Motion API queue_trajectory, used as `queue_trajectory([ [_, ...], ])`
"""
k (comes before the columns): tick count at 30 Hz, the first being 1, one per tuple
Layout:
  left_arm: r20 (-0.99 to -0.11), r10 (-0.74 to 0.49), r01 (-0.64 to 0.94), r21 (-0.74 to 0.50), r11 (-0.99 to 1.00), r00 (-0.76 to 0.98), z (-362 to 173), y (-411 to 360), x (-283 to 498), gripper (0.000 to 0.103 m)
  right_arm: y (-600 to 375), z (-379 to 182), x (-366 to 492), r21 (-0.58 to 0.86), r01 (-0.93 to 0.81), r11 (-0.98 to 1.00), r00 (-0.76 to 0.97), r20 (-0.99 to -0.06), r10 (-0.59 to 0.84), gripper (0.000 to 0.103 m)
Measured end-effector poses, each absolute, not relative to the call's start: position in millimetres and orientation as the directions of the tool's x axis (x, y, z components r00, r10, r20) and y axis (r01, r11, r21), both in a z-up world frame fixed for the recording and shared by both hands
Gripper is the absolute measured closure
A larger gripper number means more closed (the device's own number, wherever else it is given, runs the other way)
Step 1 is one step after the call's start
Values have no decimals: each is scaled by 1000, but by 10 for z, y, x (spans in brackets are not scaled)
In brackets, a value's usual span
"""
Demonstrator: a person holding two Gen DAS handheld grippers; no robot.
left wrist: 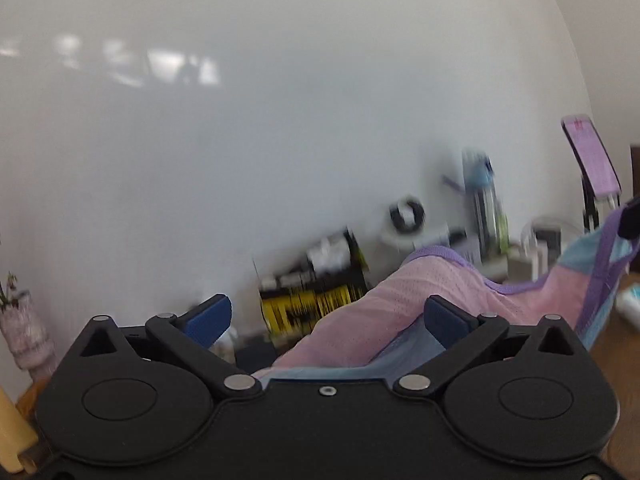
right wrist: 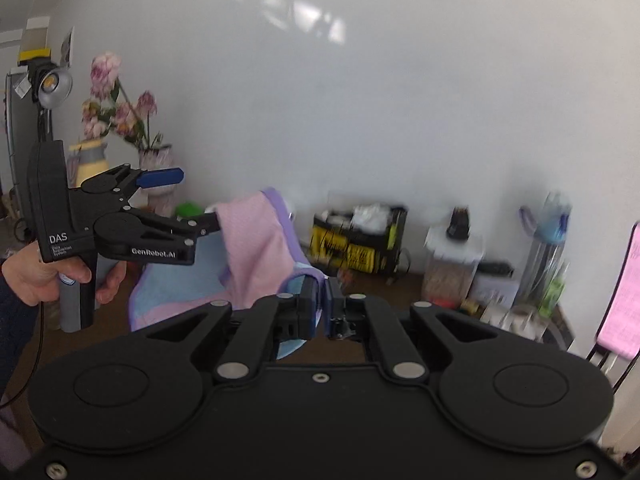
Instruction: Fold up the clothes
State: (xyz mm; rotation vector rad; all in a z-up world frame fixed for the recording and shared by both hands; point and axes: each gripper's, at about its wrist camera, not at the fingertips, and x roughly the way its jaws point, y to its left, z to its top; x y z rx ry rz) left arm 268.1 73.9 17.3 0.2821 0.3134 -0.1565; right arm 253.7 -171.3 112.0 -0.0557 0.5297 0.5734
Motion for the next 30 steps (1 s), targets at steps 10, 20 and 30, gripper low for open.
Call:
queue_trajectory([
  [10, -406, -303, 429, 264, 864, 862, -541, 93, 1851, 0, -1927, 61, 2711, 427, -413, 804, 529, -606, 594, 97],
  [20, -499, -210, 428, 374, 823, 841, -904, -367, 2211, 41, -2040, 329, 2535, 400, -435, 807, 598, -542, 591, 97],
  [30, -485, -185, 356, 288, 889, 855, -593, 221, 2345, 92, -2084, 116, 2582, 400, -398, 826, 599, -568, 564, 97],
])
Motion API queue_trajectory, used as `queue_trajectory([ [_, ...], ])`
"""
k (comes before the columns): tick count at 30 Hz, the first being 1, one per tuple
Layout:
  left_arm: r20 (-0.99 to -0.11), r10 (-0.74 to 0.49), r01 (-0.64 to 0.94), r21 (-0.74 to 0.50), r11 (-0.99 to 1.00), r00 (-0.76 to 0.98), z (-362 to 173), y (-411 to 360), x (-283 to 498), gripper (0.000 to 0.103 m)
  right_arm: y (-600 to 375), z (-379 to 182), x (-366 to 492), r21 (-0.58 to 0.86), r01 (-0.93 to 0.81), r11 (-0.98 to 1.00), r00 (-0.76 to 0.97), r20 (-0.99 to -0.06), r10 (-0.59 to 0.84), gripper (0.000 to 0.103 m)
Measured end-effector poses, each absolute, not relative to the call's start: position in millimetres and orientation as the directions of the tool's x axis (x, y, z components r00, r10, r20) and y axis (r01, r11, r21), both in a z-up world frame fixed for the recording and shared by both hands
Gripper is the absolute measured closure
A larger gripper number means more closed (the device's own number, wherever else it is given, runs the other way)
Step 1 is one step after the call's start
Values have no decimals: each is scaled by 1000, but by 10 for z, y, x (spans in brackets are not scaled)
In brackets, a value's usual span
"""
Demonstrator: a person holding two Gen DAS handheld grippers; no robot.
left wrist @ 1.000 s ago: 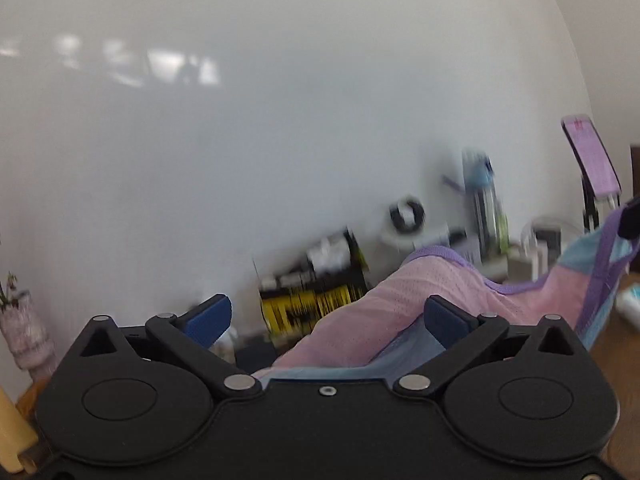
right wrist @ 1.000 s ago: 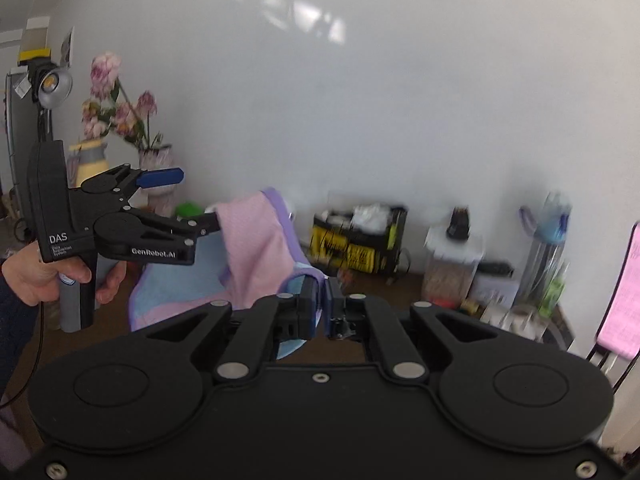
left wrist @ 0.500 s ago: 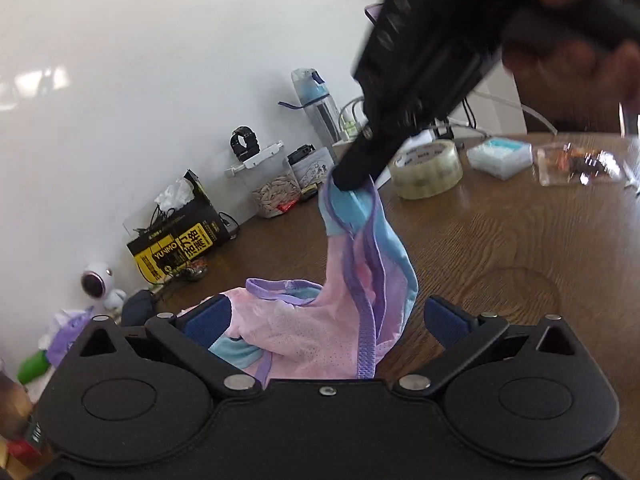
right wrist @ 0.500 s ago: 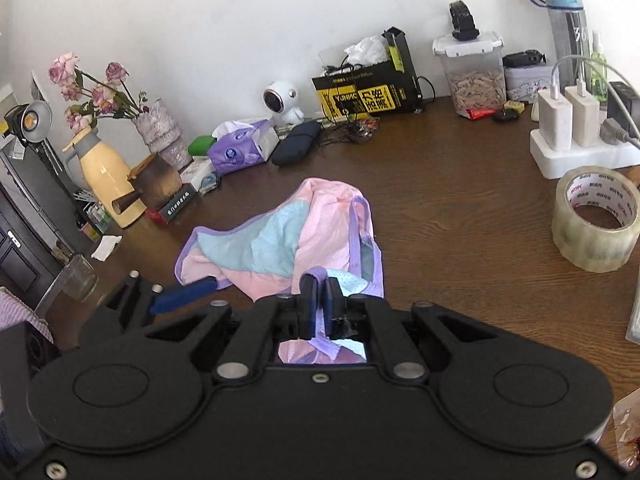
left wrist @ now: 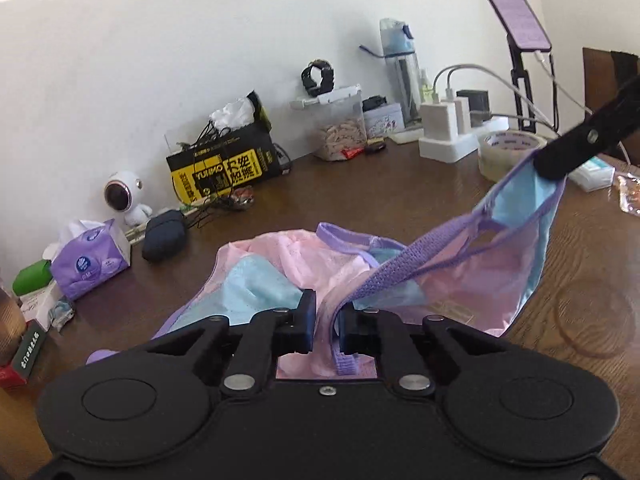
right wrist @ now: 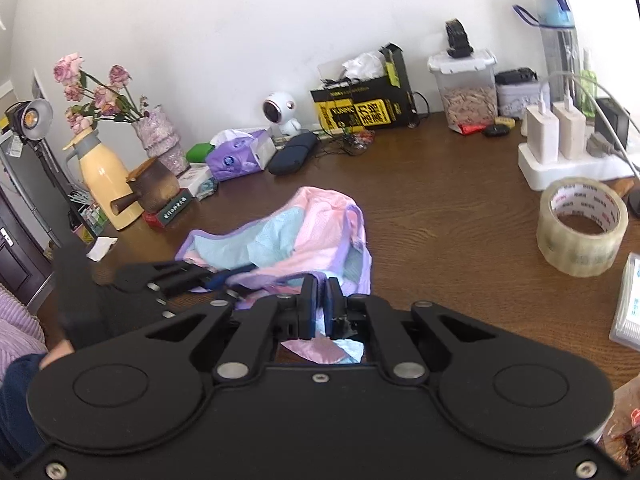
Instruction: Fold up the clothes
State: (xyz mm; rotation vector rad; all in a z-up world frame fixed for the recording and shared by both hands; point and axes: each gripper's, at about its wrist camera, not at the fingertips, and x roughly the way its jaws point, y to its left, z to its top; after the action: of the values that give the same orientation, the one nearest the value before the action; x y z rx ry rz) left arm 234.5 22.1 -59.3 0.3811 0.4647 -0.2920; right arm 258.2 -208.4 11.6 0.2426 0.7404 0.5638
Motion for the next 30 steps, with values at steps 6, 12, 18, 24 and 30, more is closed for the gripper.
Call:
queue_trajectory([
  [6, -520, -263, 460, 295, 837, 813, -441, 315, 2332, 92, -1955, -64, 2552, 293, -402, 868, 610, -621, 492, 97],
  [12, -586, -400, 578, 147, 803, 705, -301, 339, 2323, 92, -1598, -153, 2324, -55, -499, 865, 674, -652, 348, 69],
  [18, -592, -407, 566, 102, 818, 695, -229, 344, 2331, 93, -1118, -289, 1884, -492, -559, 668, 785, -573, 235, 31],
  [24, -583, -424, 575, 92, 813, 693, -84, 340, 2261, 93, -652, -445, 1685, -717, -496, 490, 865, -457, 208, 31],
  [30, -551, -415, 555, 108, 825, 724, 39, 352, 2155, 93, -454, -692, 1719, -798, -446, 406, 894, -417, 163, 31],
])
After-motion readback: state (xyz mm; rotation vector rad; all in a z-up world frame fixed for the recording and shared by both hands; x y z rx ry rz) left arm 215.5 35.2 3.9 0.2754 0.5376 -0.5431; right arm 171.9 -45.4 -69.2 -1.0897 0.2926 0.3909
